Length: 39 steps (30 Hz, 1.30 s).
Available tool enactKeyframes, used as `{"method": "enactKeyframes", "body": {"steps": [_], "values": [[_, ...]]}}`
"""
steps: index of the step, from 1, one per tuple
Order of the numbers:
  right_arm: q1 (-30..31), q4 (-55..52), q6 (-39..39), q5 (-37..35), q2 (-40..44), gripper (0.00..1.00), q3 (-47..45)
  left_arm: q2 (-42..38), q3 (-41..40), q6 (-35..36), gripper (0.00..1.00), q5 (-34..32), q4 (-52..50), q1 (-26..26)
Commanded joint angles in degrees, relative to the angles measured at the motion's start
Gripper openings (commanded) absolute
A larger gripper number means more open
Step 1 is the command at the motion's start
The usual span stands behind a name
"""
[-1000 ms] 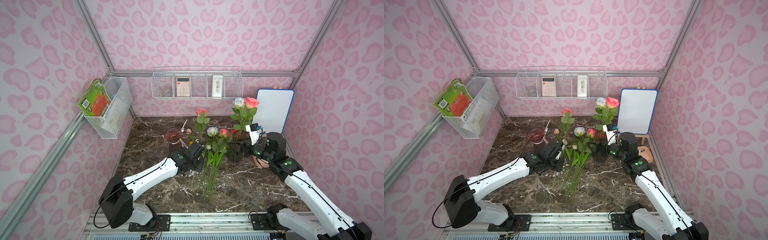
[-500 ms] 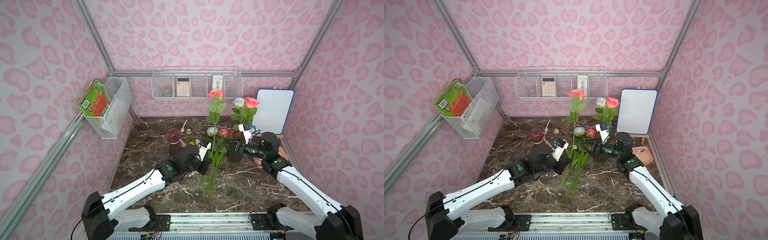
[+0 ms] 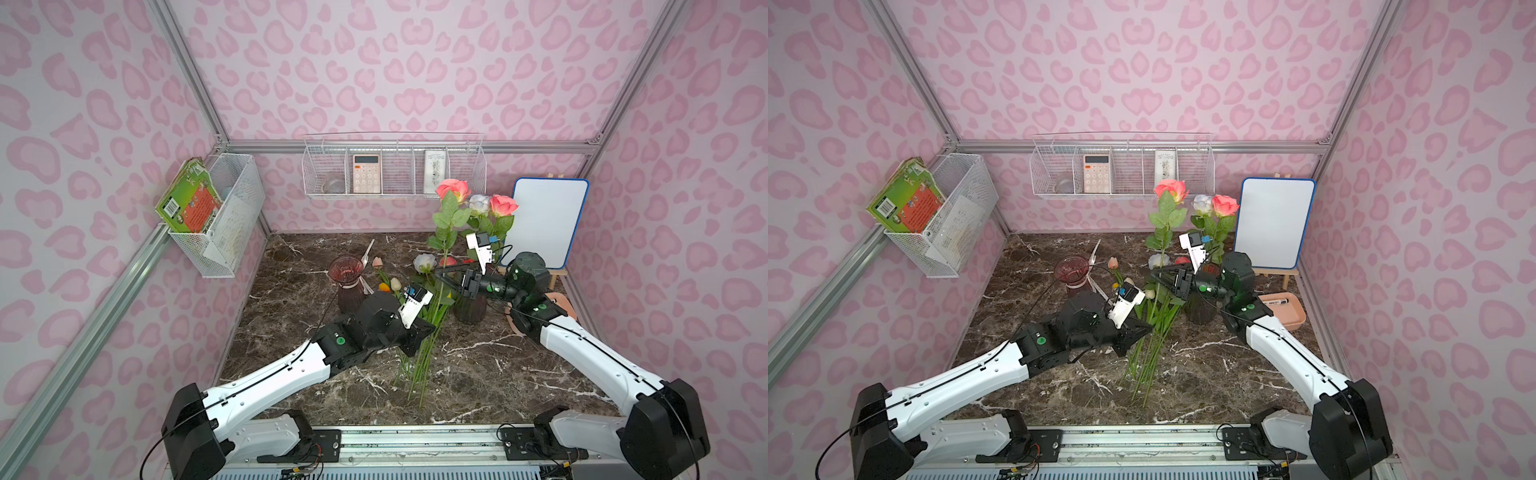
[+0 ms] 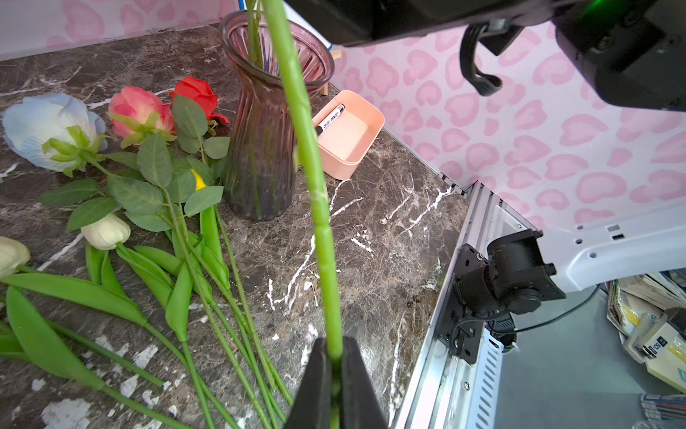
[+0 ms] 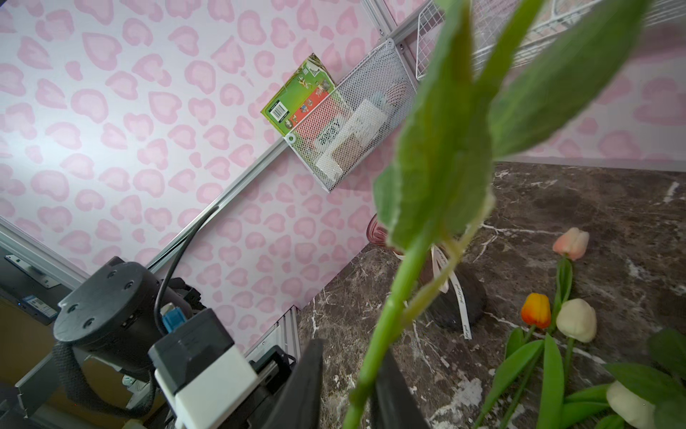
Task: Arrange the flowers in different vases according to their variety
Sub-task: Pick up the flower at the center of the board, then insert the flower into the vase.
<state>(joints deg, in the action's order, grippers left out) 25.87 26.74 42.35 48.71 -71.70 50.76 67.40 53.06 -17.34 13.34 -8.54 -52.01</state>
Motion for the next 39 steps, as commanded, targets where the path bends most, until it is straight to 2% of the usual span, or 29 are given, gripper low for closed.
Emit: {"method": "enactKeyframes", "body": {"steps": [1,2,3,4,8,11,15,19,24,31,39], "values": [[-0.04,0.2,-0.88,-0.42,0.56,0.0,1.15,-1.01,-0.41,0.9,0.0,-0.59,0.17,0.07],[-0.11,-1.58,-2.25,-1.59,1.21,0.0,1.47,-1.2,-0.42,0.83,0.0,-1.29,-0.5,0.07],[-0.16,-3.35,-3.63,-3.02,1.98,0.0,1.81,-1.3,-0.29,0.71,0.07,-2.11,-1.43,0.07],[-0.16,-5.35,-5.46,-4.91,2.96,0.0,2.12,-1.39,-0.27,0.64,0.21,-2.85,-1.96,0.06],[-1.71,-11.68,-10.78,-11.55,6.81,0.0,3.56,-2.06,-1.0,0.01,0.58,-6.16,-3.69,0.07],[-4.16,-16.68,-14.38,-17.03,9.8,0.0,5.46,-3.16,-2.85,-0.56,0.8,-8.82,-3.74,0.06],[-8.88,-21.13,-17.6,-22.89,13.62,0.0,7.99,-3.24,-3.58,-1.46,0.98,-12.67,-6.15,0.06],[-12.52,-23.37,-20.58,-29.1,16.83,0.0,10.64,-2.97,-4.33,-2.71,0.99,-16.04,-8.05,0.07],[-13.64,-25.24,-24.26,-34.21,17.91,0.0,13.88,-2.83,-5.52,-2.98,0.99,-17.6,-8.23,0.16],[-14.08,-23.69,-26.31,-37.08,16.73,0.0,15.8,-2.27,-6.08,-3.13,0.99,-18.27,-8.34,0.15],[-14.2,-23.3,-26.68,-36.51,14.75,0.0,19.41,-2.85,-6.74,-3.4,0.99,-19.05,-8.67,0.15]]}}
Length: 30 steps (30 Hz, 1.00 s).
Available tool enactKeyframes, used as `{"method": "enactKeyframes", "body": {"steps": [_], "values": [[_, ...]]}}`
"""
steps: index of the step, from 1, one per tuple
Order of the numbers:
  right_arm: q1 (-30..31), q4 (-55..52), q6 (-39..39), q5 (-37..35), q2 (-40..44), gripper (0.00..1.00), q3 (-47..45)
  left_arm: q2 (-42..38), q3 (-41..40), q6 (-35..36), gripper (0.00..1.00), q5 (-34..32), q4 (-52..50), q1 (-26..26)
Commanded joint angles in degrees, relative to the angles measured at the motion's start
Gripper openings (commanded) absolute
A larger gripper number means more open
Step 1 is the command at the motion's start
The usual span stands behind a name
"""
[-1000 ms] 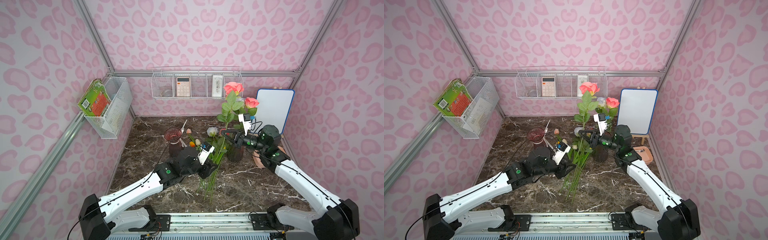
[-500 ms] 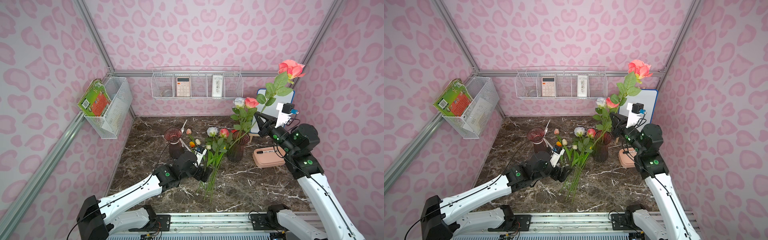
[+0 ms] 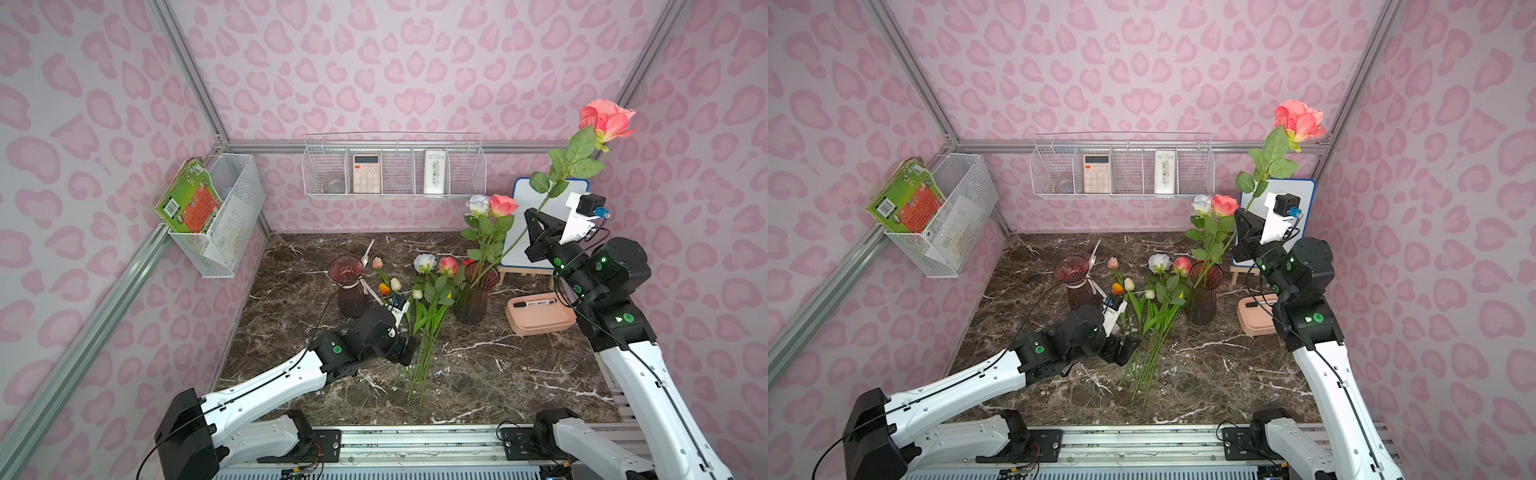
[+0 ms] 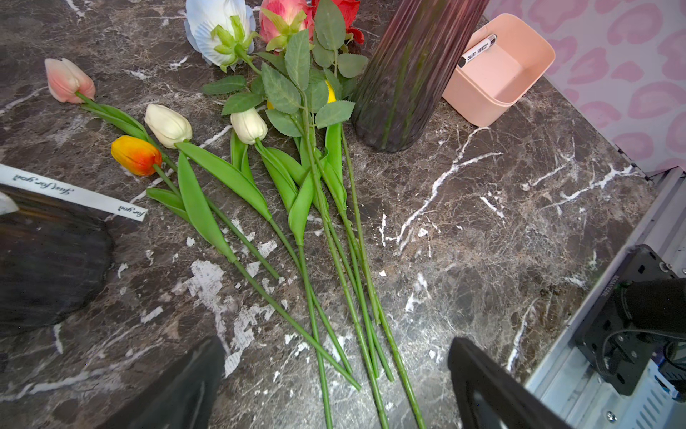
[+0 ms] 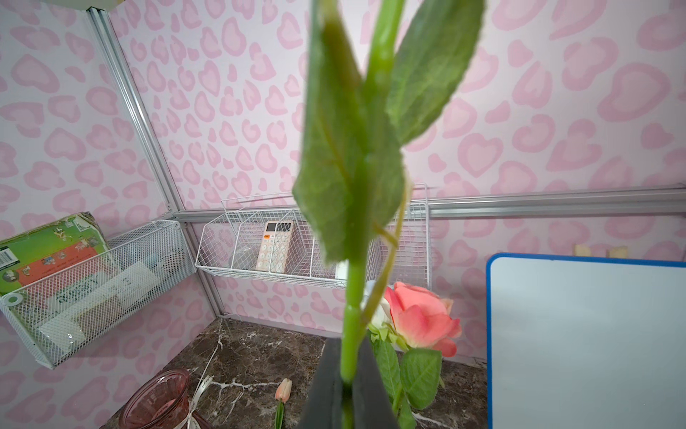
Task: Arrange the flowers in different vases according to their variety
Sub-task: Insert the flower into the vase.
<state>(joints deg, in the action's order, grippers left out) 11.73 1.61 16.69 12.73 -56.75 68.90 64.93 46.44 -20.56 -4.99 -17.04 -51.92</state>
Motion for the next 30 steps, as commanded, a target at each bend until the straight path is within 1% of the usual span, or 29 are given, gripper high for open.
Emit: {"method": "enactKeyframes", "body": {"steps": [1,10,14,17,18,20,21,23,25,27,30], "values": [[-0.07,1.76,-1.13,-0.58,-0.2,0.0,1.58,-0.52,-0.35,-0.27,0.99,-0.72,-0.11,0.05],[-0.39,0.38,-2.08,0.7,-1.4,0.0,0.91,-0.36,-0.32,-0.62,0.99,-1.55,-0.32,0.04],[-0.34,0.38,-2.01,1.83,-2.59,0.0,-0.54,0.6,0.66,-2.18,0.99,-4.2,-1.83,0.15],[-0.39,-0.17,-2.19,3.27,-4.36,0.0,-1.63,3.05,2.57,-4.0,0.99,-7.85,-4.39,0.15],[-0.39,-0.47,-2.19,4.13,-5.19,0.0,-2.04,4.46,3.63,-3.9,0.99,-8.23,-5.32,0.15],[-0.38,-1.54,-2.32,5.98,-7.27,0.0,-2.54,7.44,5.68,-5.28,0.99,-10.97,-7.7,0.15],[-0.39,-2.04,-2.27,6.72,-8.1,0.0,-2.74,8.59,6.41,-4.61,0.99,-10.83,-8.41,0.16],[-0.39,-3.66,-2.27,8.38,-9.93,0.05,-3.05,10.57,7.53,-4.74,0.99,-11.61,-9.73,0.15],[-0.34,-5.76,-2.43,10.09,-11.68,0.12,-2.64,11.07,6.99,-6.07,0.99,-13.31,-9.6,0.24],[-0.24,-8.78,-2.69,11.23,-12.88,0.27,-1.82,10.89,6.58,-6.82,0.99,-13.07,-9.33,0.32],[-0.17,-12.89,-2.89,10.03,-12.68,0.42,-0.66,10.45,6.33,-7.3,0.99,-10.64,-9.02,0.79]]}}
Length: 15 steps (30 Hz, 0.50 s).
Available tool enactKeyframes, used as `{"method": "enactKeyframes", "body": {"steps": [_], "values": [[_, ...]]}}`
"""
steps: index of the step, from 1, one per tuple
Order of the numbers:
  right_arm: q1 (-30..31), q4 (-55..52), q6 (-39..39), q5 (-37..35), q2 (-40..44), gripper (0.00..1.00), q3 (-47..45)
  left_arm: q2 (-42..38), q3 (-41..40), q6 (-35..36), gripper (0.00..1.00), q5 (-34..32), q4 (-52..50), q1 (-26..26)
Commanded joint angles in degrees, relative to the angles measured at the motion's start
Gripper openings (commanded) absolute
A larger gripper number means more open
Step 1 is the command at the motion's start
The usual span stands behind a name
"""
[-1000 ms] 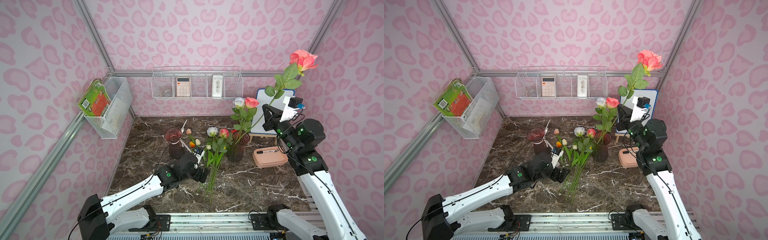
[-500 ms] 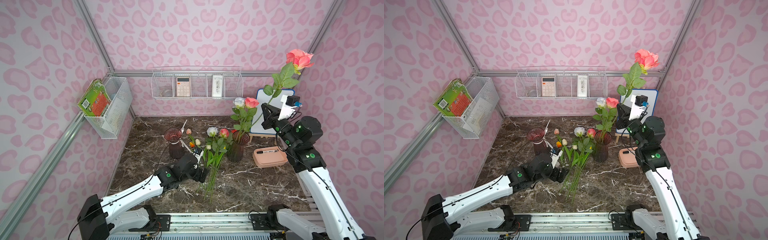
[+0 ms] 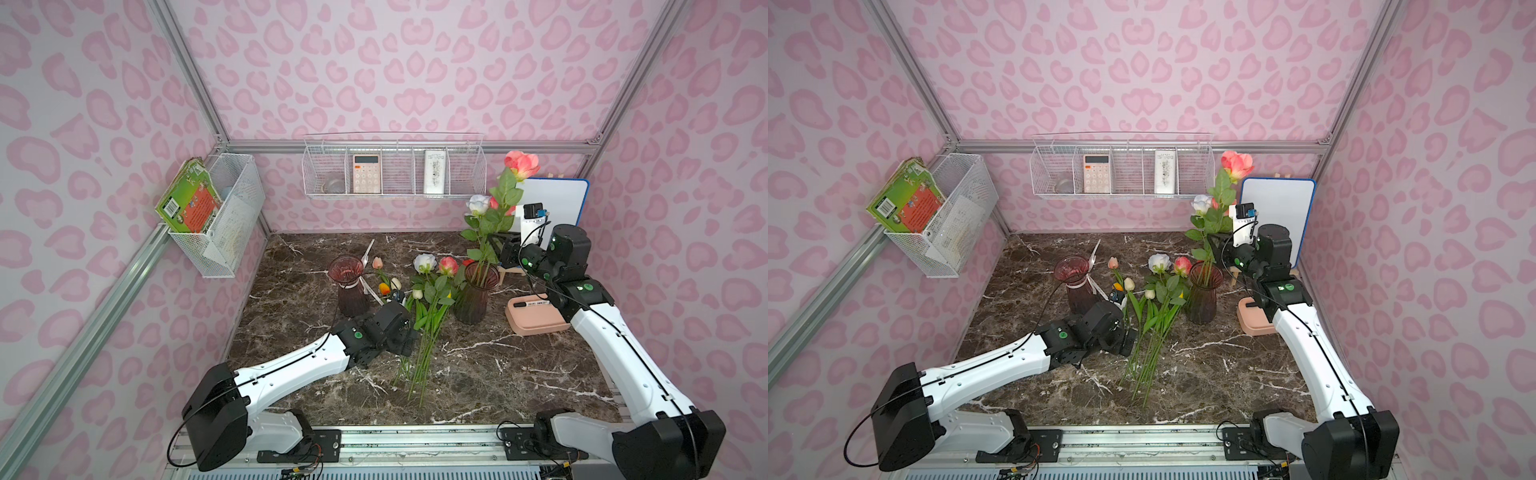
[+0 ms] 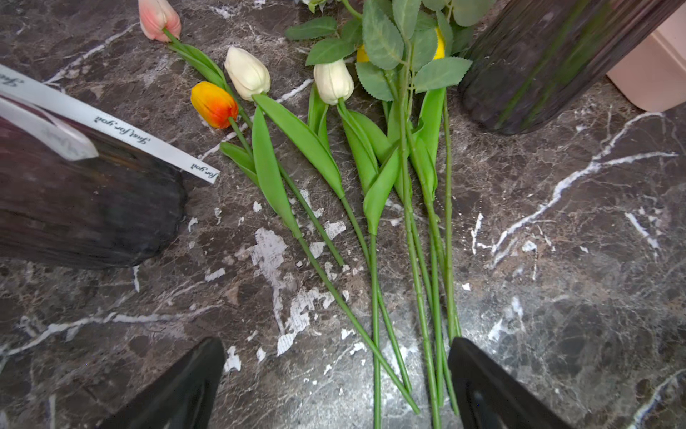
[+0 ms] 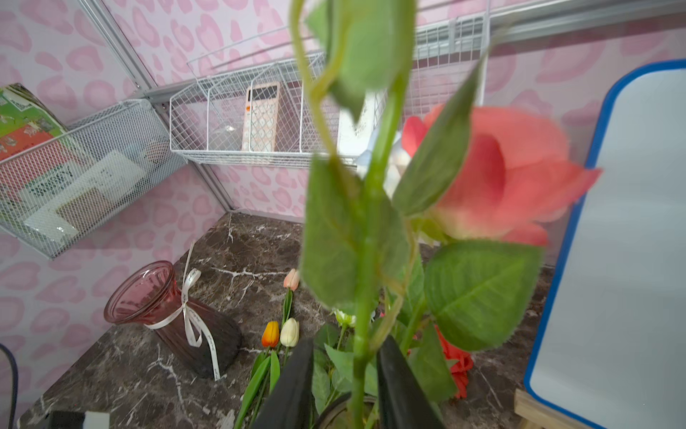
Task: Arrange the flowers in different vases according to their variety
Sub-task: Insert the flower into the vase, then pick up the flower at the center of the board.
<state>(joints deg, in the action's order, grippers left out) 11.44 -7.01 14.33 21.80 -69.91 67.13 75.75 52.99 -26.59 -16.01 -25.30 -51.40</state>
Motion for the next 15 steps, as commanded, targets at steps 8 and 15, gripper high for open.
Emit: {"method": "enactKeyframes", "body": {"steps": [8,15], "values": [[0.16,-13.2,-0.45,-3.72,5.23,0.67,1.62,3.6,1.53,-1.6,0.94,9.01,-1.64,4.06],[0.16,-15.76,0.69,-3.22,12.79,0.81,-3.67,9.85,5.87,-0.32,0.73,15.75,-3.95,4.11]]}}
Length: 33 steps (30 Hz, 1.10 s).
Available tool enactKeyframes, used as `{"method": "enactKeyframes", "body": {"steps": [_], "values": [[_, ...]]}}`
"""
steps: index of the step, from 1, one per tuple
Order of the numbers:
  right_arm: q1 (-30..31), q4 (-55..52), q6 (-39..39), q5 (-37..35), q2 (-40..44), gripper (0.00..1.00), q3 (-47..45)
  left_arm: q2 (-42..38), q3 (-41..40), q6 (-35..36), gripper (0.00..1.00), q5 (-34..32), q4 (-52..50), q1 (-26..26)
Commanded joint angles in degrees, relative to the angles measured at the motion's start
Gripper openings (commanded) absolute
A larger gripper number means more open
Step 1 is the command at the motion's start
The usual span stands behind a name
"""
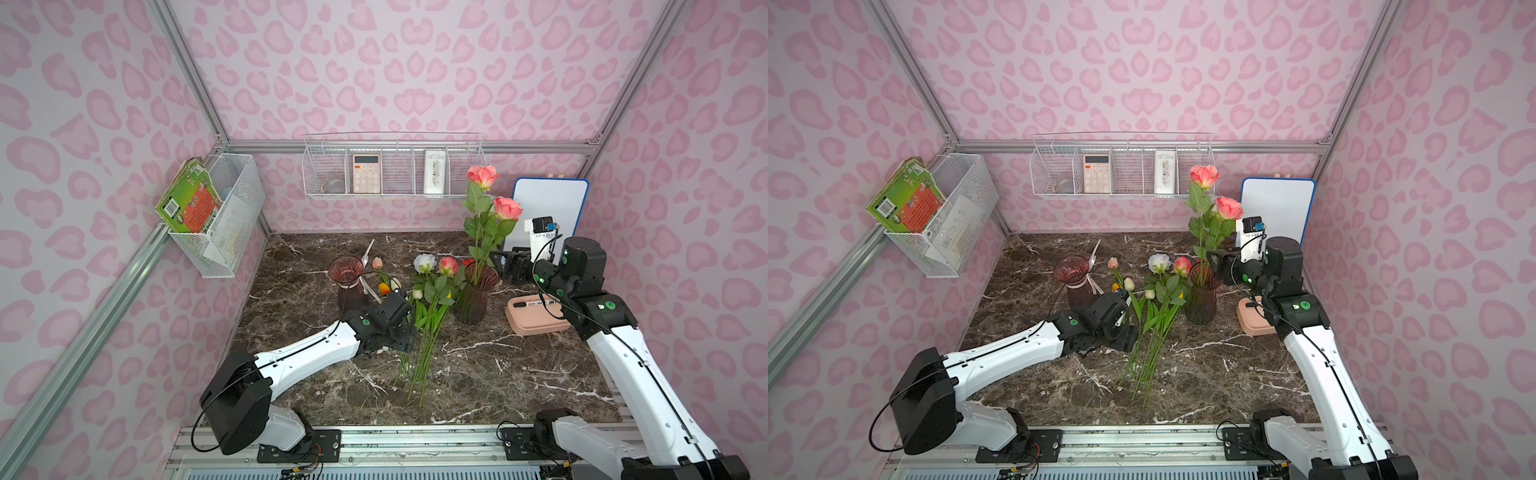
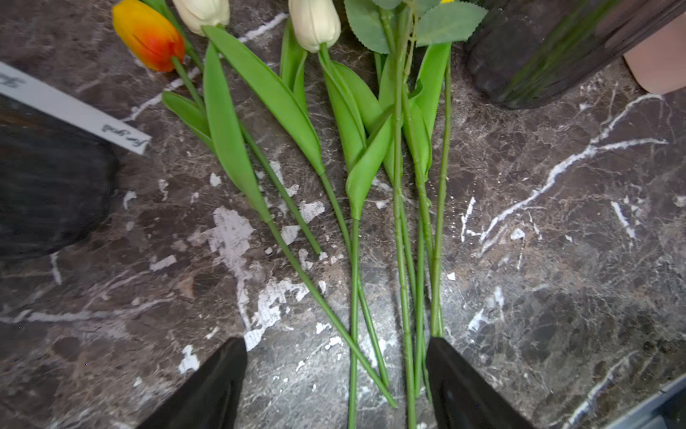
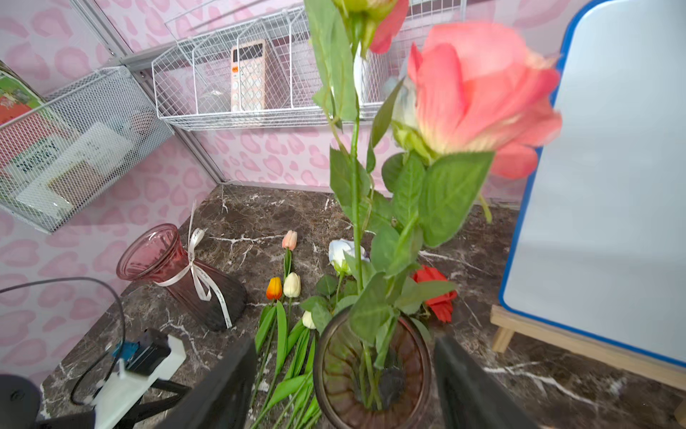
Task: Arrange the flowers in different vases according to their variety
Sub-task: Pick up the flower at the center of the board.
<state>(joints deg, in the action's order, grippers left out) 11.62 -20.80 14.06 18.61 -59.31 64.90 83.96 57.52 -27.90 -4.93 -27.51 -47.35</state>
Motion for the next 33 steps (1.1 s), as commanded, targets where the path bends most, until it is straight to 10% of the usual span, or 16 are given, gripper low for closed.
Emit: {"method": "enactKeyframes", "body": {"steps": [1,10,28,33], "values": [[-0.02,-1.76,1.18,0.63,3.27,0.83,-2.39,2.77,1.95,1.24,0.7,5.96,-1.76,0.0],[-0.02,0.18,1.58,3.14,7.61,0.93,-9.05,15.68,10.55,2.59,0.36,11.39,-5.83,0.06],[-0.02,2.42,1.93,5.21,7.94,0.99,-12.62,29.97,19.66,3.64,0.22,12.91,-7.58,-0.41],[-0.02,2.94,2.45,5.71,8.07,0.99,-13.3,29.99,19.21,3.38,0.05,11.74,-7.64,-0.46]]}}
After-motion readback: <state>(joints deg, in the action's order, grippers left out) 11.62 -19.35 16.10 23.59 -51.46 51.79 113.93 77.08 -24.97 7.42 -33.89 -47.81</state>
